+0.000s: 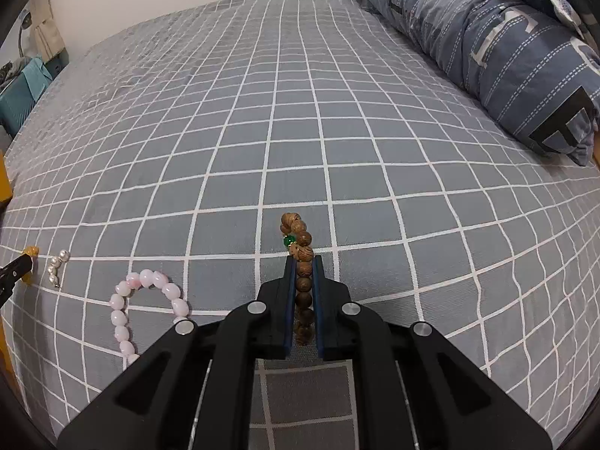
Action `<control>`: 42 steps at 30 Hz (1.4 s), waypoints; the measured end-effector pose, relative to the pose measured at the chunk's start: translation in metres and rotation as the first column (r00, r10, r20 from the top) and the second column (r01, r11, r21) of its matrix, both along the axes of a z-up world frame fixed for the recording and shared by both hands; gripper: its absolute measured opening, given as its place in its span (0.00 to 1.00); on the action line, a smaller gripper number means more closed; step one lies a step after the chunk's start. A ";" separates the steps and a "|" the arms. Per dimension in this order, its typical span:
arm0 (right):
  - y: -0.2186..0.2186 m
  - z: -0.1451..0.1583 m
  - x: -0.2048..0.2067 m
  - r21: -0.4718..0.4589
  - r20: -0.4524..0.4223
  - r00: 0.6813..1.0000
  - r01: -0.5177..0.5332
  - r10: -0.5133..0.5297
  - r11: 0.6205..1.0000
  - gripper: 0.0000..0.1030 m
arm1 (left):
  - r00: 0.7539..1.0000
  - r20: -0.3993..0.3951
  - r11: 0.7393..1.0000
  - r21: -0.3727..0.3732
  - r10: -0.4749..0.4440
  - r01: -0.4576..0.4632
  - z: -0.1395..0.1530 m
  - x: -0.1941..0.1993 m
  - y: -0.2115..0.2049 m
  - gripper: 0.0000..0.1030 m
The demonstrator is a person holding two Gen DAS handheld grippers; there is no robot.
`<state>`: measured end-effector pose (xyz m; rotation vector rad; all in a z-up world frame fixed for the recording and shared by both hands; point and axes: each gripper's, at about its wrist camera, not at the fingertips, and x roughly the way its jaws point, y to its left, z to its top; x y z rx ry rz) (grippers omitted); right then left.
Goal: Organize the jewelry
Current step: 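Lift both bead bracelets and carry them over the white box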
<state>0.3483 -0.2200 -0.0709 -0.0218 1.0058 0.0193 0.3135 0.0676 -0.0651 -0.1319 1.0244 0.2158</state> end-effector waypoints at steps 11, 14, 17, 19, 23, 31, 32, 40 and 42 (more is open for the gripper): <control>-0.002 0.021 -0.012 0.016 0.058 0.998 0.014 -0.015 1.000 0.07 | 0.998 0.056 1.000 -0.005 -0.023 0.023 0.021 -0.014 -0.007 0.09; 0.001 0.028 -0.017 0.020 0.077 0.997 0.013 -0.015 1.000 0.07 | 0.997 0.072 0.999 -0.020 -0.038 0.039 0.029 -0.021 -0.010 0.09; 0.003 0.034 -0.023 0.018 0.093 0.996 0.009 -0.011 1.000 0.07 | 0.995 0.091 0.999 -0.024 -0.047 0.049 0.037 -0.029 -0.013 0.09; 0.007 0.039 -0.027 0.020 0.104 0.995 0.003 -0.006 1.000 0.07 | 0.993 0.103 0.998 -0.023 -0.051 0.054 0.043 -0.034 -0.015 0.09; 0.011 0.047 -0.037 0.018 0.121 0.993 -0.009 0.006 1.000 0.07 | 0.990 0.125 0.998 -0.017 -0.060 0.063 0.054 -0.044 -0.019 0.09; 0.019 0.066 -0.057 0.000 0.177 0.984 -0.022 0.021 1.000 0.07 | 0.982 0.177 0.997 0.020 -0.071 0.069 0.080 -0.068 -0.024 0.09; 0.020 0.068 -0.060 -0.001 0.183 0.983 -0.023 0.023 1.000 0.07 | 0.981 0.183 0.998 0.026 -0.069 0.065 0.082 -0.070 -0.024 0.09; 0.029 0.089 -0.080 -0.009 0.216 0.976 -0.036 0.037 0.999 0.07 | 0.975 0.215 0.997 0.053 -0.060 0.050 0.103 -0.091 -0.020 0.09; 0.031 0.095 -0.087 -0.008 0.226 0.973 -0.036 0.037 0.999 0.07 | 0.974 0.221 0.997 0.062 -0.056 0.044 0.107 -0.096 -0.019 0.09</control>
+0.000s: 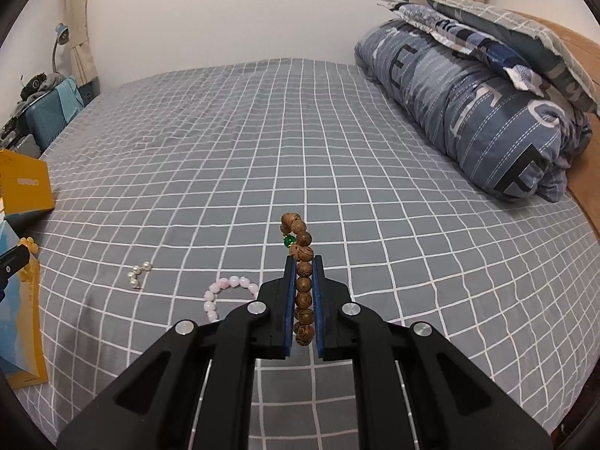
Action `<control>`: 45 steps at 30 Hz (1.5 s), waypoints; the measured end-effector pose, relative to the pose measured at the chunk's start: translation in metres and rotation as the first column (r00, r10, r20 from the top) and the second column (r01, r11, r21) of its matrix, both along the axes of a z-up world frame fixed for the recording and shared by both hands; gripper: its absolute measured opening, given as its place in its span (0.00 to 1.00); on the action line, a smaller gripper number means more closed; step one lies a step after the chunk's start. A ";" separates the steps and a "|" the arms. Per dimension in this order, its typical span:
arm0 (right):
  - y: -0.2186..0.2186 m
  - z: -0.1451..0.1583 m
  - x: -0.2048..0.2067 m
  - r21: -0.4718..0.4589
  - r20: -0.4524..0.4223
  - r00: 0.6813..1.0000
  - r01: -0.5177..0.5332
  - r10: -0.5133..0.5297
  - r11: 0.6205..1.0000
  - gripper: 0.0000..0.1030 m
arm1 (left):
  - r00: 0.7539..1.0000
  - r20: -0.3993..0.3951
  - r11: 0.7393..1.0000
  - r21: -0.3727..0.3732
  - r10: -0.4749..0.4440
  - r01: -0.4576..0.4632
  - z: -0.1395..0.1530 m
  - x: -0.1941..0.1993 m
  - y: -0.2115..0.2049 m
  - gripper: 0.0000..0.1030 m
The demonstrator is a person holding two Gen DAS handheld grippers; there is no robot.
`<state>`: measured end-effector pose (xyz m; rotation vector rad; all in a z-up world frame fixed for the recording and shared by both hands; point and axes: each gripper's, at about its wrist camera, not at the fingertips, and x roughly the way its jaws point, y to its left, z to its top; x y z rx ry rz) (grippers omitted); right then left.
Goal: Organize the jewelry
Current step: 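Lift both bead bracelets and carry them over the white box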
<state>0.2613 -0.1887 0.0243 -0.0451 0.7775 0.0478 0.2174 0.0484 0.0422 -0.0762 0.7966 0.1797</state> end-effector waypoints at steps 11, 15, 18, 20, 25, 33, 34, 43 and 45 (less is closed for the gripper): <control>0.012 0.020 -0.022 -0.010 0.032 0.999 -0.017 0.017 1.000 0.07 | 0.999 0.036 0.999 0.025 0.035 -0.035 0.025 -0.035 0.017 0.09; 0.022 0.026 -0.031 -0.013 0.037 0.999 -0.026 0.027 1.000 0.07 | 0.998 0.048 0.998 0.028 0.046 -0.047 0.034 -0.047 0.025 0.09; 0.032 0.033 -0.037 -0.009 0.043 0.998 -0.041 0.042 0.999 0.07 | 0.997 0.057 0.998 0.026 0.059 -0.061 0.041 -0.058 0.034 0.09; 0.043 0.037 -0.041 -0.010 0.045 0.998 -0.054 0.054 0.998 0.07 | 0.996 0.061 0.997 0.022 0.069 -0.071 0.045 -0.063 0.041 0.09; 0.076 0.046 -0.050 -0.004 0.052 0.993 -0.101 0.101 0.995 0.07 | 0.993 0.068 0.995 0.028 0.098 -0.100 0.053 -0.078 0.058 0.09; 0.156 0.061 -0.069 0.020 0.076 0.974 -0.217 0.215 0.976 0.07 | 0.982 0.078 0.984 0.030 0.173 -0.176 0.061 -0.115 0.107 0.09; 0.167 0.061 -0.072 0.022 0.076 0.970 -0.233 0.230 0.972 0.07 | 0.980 0.077 0.982 0.032 0.183 -0.186 0.062 -0.119 0.114 0.09; 0.278 0.064 -0.105 0.033 0.079 0.915 -0.400 0.396 0.916 0.07 | 0.944 0.050 0.944 0.032 0.327 -0.329 0.055 -0.165 0.201 0.09; 0.303 0.062 -0.113 0.037 0.074 0.900 -0.433 0.430 0.901 0.07 | 0.931 0.034 0.931 0.025 0.363 -0.364 0.050 -0.175 0.223 0.09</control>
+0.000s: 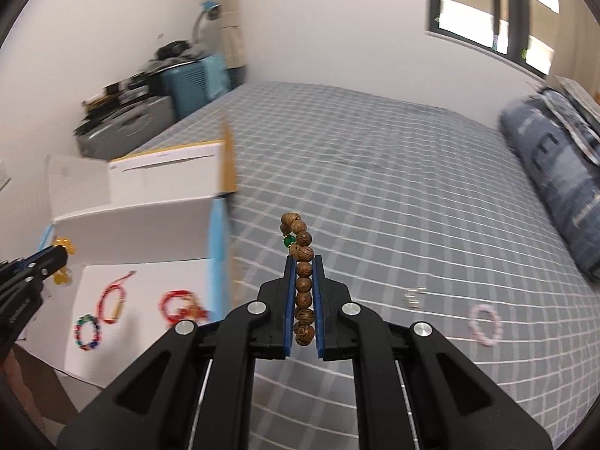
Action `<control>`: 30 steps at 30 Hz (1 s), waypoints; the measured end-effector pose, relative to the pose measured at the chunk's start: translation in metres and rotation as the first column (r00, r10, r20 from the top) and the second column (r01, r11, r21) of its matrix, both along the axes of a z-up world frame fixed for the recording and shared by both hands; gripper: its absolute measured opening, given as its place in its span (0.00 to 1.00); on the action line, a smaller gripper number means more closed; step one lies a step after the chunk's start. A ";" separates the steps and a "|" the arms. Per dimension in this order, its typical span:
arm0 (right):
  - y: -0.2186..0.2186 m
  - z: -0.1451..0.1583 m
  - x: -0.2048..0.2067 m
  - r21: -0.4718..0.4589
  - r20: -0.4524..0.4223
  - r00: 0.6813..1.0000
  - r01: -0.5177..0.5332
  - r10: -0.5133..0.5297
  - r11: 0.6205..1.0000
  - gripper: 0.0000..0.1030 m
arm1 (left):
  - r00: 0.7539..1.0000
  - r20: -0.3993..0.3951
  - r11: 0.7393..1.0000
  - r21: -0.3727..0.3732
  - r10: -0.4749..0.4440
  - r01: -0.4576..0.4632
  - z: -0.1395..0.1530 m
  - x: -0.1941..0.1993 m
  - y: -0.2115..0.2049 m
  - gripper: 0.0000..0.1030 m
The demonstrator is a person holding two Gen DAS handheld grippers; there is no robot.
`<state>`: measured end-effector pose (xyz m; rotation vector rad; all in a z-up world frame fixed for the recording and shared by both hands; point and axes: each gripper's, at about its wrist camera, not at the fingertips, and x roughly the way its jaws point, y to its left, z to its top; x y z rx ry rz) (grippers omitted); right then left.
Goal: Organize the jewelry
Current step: 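Lift both bead bracelets and carry them over the white box, then open both tools to drop the bead bracelets into the box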
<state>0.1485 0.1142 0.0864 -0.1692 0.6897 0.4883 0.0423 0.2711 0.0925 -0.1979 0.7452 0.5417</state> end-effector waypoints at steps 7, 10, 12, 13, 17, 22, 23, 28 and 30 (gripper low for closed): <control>0.078 -0.014 -0.027 -0.025 -0.009 0.992 -0.129 0.129 0.991 0.07 | 0.995 -0.046 0.996 -0.014 0.085 -0.086 -0.020 -0.026 0.053 0.09; 0.103 -0.025 -0.033 -0.040 -0.024 0.985 -0.171 0.170 0.985 0.07 | 0.991 -0.069 0.993 -0.029 0.114 -0.117 -0.029 -0.032 0.073 0.09; 0.120 -0.037 -0.033 -0.058 -0.046 0.982 -0.188 0.185 0.981 0.07 | 0.988 -0.088 0.990 -0.043 0.127 -0.131 -0.036 -0.033 0.082 0.09; 0.124 -0.041 -0.032 -0.063 -0.057 0.980 -0.193 0.189 0.979 0.07 | 0.987 -0.093 0.989 -0.051 0.131 -0.136 -0.039 -0.033 0.087 0.09; 0.144 -0.059 -0.030 -0.085 -0.116 0.972 -0.214 0.203 0.973 0.07 | 0.981 -0.145 0.986 -0.087 0.128 -0.142 -0.054 -0.028 0.099 0.09; 0.155 -0.071 -0.029 -0.127 -0.149 0.968 -0.222 0.202 0.967 0.07 | 0.977 -0.183 0.985 -0.111 0.109 -0.131 -0.070 -0.021 0.101 0.09; 0.154 -0.072 -0.028 -0.125 -0.154 0.967 -0.221 0.201 0.967 0.07 | 0.975 -0.193 0.985 -0.112 0.107 -0.130 -0.073 -0.019 0.101 0.09; 0.152 -0.076 -0.025 -0.124 -0.185 0.962 -0.224 0.199 0.967 0.07 | 0.973 -0.206 0.984 -0.120 0.105 -0.132 -0.077 -0.017 0.101 0.09; 0.153 -0.075 -0.027 -0.130 -0.182 0.962 -0.227 0.202 0.965 0.07 | 0.973 -0.202 0.984 -0.119 0.107 -0.133 -0.075 -0.018 0.101 0.09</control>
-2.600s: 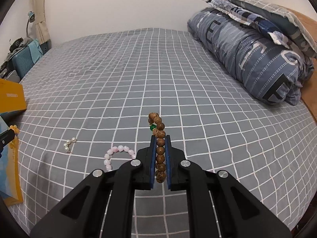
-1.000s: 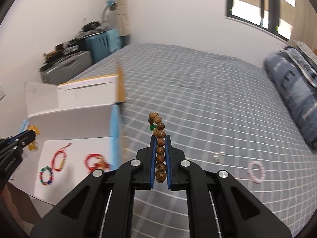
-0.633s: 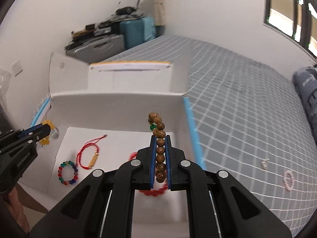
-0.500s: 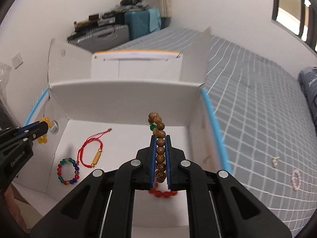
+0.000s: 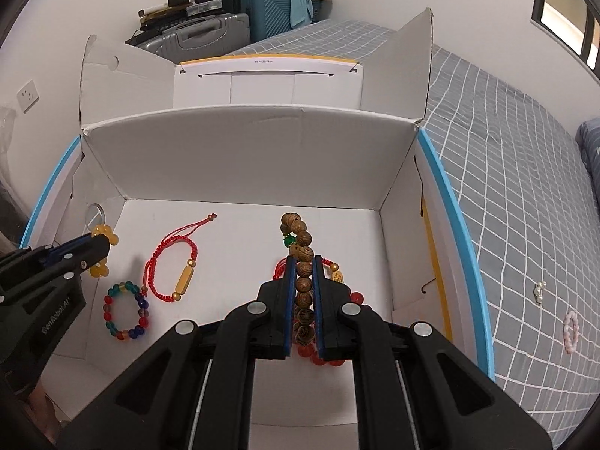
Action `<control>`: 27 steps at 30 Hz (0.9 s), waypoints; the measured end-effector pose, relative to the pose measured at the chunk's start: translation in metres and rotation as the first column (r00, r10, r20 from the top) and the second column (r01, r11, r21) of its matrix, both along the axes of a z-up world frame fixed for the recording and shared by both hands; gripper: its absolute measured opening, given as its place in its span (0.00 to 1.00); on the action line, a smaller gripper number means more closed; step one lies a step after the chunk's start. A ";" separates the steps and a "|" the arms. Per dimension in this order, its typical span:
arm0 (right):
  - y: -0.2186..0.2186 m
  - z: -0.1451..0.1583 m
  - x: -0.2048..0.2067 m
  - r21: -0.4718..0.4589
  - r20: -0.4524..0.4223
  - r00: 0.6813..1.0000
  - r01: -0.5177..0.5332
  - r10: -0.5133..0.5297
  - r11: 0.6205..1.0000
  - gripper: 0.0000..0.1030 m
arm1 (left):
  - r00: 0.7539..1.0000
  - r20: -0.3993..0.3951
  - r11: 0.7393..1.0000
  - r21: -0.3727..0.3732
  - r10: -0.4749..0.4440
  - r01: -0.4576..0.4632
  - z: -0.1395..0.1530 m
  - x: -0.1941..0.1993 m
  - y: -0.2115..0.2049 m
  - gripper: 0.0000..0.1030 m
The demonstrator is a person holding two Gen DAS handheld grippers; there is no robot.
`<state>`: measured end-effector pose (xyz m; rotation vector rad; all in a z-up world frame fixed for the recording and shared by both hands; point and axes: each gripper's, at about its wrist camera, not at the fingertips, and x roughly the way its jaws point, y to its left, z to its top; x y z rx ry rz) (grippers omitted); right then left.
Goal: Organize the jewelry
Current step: 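Open both tools to drop the bead bracelets into the box, then move both tools back over the pearl earrings and pink bracelet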
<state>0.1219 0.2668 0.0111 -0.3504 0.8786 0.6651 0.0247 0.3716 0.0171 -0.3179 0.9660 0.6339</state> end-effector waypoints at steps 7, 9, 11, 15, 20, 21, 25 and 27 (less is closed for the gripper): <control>-0.002 0.001 -0.001 0.003 -0.007 1.000 -0.009 0.009 1.000 0.09 | 1.000 0.002 1.000 0.000 0.014 -0.014 0.002 0.002 0.000 0.11; -0.002 0.002 -0.002 0.009 -0.007 1.000 -0.012 0.012 1.000 0.10 | 1.000 0.013 1.000 0.004 0.018 -0.018 0.005 0.001 -0.001 0.11; -0.003 0.003 -0.003 0.013 -0.008 1.000 -0.016 0.016 1.000 0.13 | 1.000 0.017 1.000 0.012 0.014 -0.014 0.009 0.000 -0.003 0.11; -0.006 0.009 -0.008 0.036 0.008 1.000 -0.017 0.017 0.999 0.41 | 0.999 0.045 1.000 0.013 0.015 -0.015 0.018 -0.003 -0.005 0.18; -0.018 0.027 -0.014 0.066 0.066 0.998 -0.003 -0.001 0.998 0.64 | 0.995 0.095 0.999 0.038 0.019 -0.022 0.033 -0.007 -0.012 0.46; -0.021 0.030 -0.015 0.070 0.075 0.997 0.000 -0.006 0.998 0.65 | 0.994 0.105 0.999 0.043 0.017 -0.022 0.037 -0.007 -0.015 0.48; -0.041 0.043 -0.013 0.091 0.106 0.994 0.022 -0.031 0.996 0.70 | 0.989 0.146 0.998 0.068 -0.005 -0.005 0.049 -0.006 -0.028 0.62; -0.049 0.047 -0.012 0.098 0.116 0.992 0.036 -0.047 0.995 0.73 | 0.988 0.157 0.997 0.071 -0.017 0.005 0.054 -0.003 -0.035 0.64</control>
